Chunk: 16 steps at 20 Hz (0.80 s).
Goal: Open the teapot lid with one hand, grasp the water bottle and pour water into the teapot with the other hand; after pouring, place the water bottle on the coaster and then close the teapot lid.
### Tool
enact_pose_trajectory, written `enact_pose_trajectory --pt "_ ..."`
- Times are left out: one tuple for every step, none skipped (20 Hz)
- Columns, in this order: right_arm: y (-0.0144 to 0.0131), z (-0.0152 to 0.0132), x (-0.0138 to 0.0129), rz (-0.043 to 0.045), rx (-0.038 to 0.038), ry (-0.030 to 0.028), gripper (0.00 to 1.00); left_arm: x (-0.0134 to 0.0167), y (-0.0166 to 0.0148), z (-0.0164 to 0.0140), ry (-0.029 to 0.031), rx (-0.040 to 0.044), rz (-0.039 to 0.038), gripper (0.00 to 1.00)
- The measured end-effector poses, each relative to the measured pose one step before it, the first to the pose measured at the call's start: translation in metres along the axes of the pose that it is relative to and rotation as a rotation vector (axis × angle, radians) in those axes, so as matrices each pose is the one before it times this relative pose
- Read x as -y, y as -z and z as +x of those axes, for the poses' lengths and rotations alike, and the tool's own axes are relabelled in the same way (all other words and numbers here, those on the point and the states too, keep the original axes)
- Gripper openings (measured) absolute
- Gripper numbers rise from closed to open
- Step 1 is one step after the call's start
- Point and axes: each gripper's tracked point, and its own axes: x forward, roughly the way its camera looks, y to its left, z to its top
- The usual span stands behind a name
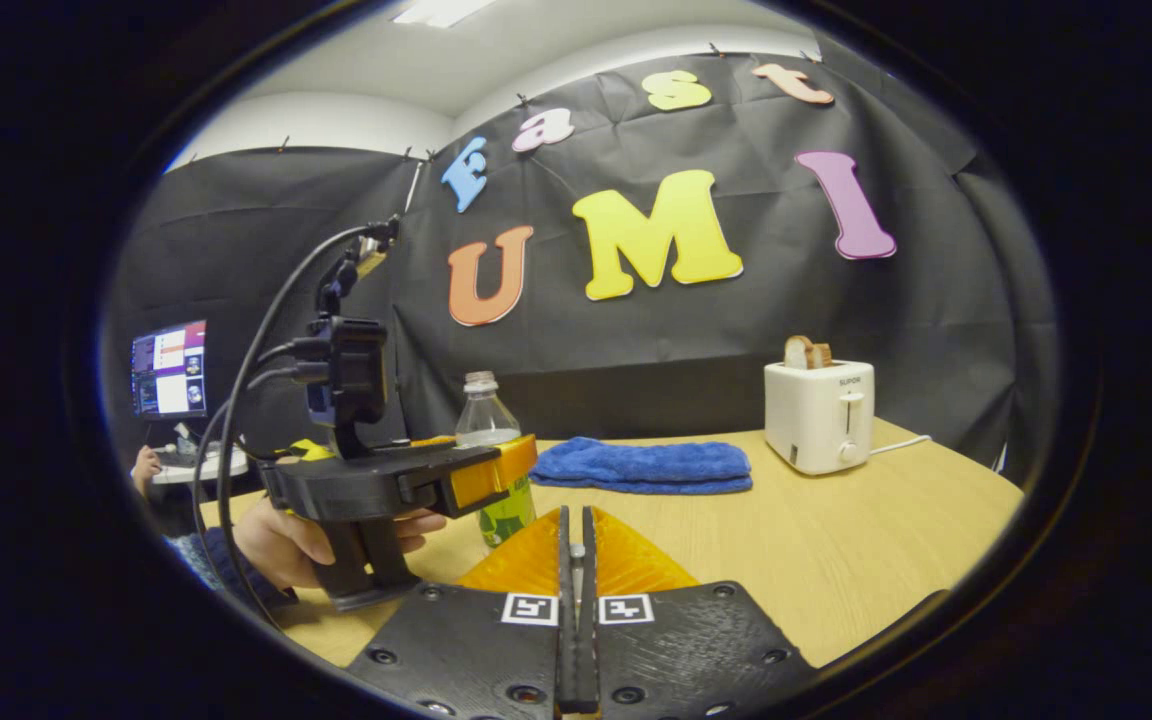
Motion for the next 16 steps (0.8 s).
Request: enact_pose_trajectory --pt "0.00024 0.00077 -0.0026 -0.00577 -0.00069 -0.00406 0.0 -0.00696 -0.00171 -0.00769 -0.01331 -0.00034 0.00351 1.0" --pt "0.00223 0.00192 -0.00284 -0.00487 -0.00241 -0.00436 0.0 -0.00722 -0.00285 -0.0088 -0.02009 0.00989 -0.00139 1.0" --pt "0.00265 0.00159 -0.00227 -0.00323 -0.00882 -0.00409 0.0 -0.0098 -0.00569 -0.01005 -0.02691 0.01938 -0.01197 1.0" --pt "0.00541 0.00332 -0.00354 -0.00674 -0.00573 -0.00889 0.0 -0.00861 -0.00201 -0.01447 -0.01588 0.01605 -0.00154 1.0" --pt "0.00535 0.00278 -0.00034 -0.00882 -0.00739 0.00397 0.0 -0.01075 -0.00631 -0.01308 -0.00865 0.03701 0.00573 1.0" --pt "0.00453 0.00328 0.00158 -0.0041 -0.00545 0.0045 0.0 -0.00153 -0.0045 -0.00681 0.01417 0.02425 0.00569 0.99" --pt "0.00358 0.00375 0.00274 -0.00089 -0.00755 0.0098 0.0 -0.00011 -0.00615 -0.00013 0.01652 0.02832 -0.00267 0.98" --pt "0.00299 0.00121 0.0031 0.00233 -0.00571 0.01035 0.0 -0.00004 -0.00159 0.0082 0.00621 0.01272 -0.00469 0.97" --pt "-0.00031 0.00051 0.00281 0.00789 0.00227 0.00792 0.0 0.00614 0.00347 0.00836 0.02754 -0.01556 -0.01055 0.97" --pt "-0.00119 0.00024 0.00267 0.01314 0.00459 0.00909 0.0 0.00521 0.00747 0.00648 0.01074 -0.03329 0.00979 0.98" --pt "-0.00093 -0.00067 0.00239 0.00912 0.00027 0.0053 0.0 -0.00022 0.01021 0.0057 -0.0124 -0.04119 0.02469 0.98" --pt "-0.00075 -0.00081 0.00049 -0.00166 -0.00001 -0.00036 0.0 0.00224 0.00637 0.00411 0.0056 -0.03145 0.01131 0.98" --pt "-0.00234 -0.00117 0.00061 -0.00665 0.00589 0.00099 0.0 0.00495 -0.00077 0.00188 0.02188 0.00358 0.00068 0.98" --pt "0.00019 -0.00144 0.00189 -0.00827 0.00426 0.00347 0.0 0.00143 -0.00901 0.00384 0.00722 0.03765 0.00314 0.96" --pt "0.00023 -0.00048 0.00085 -0.00363 -0.00153 0.00032 0.0 0.00075 -0.00094 0.00566 0.00587 -0.00014 -0.01086 0.95" --pt "0.00169 0.0002 -0.00057 0.00395 -0.00573 -0.00541 0.0 -0.00009 0.00656 0.00317 -0.00117 -0.0203 -0.02411 0.84"
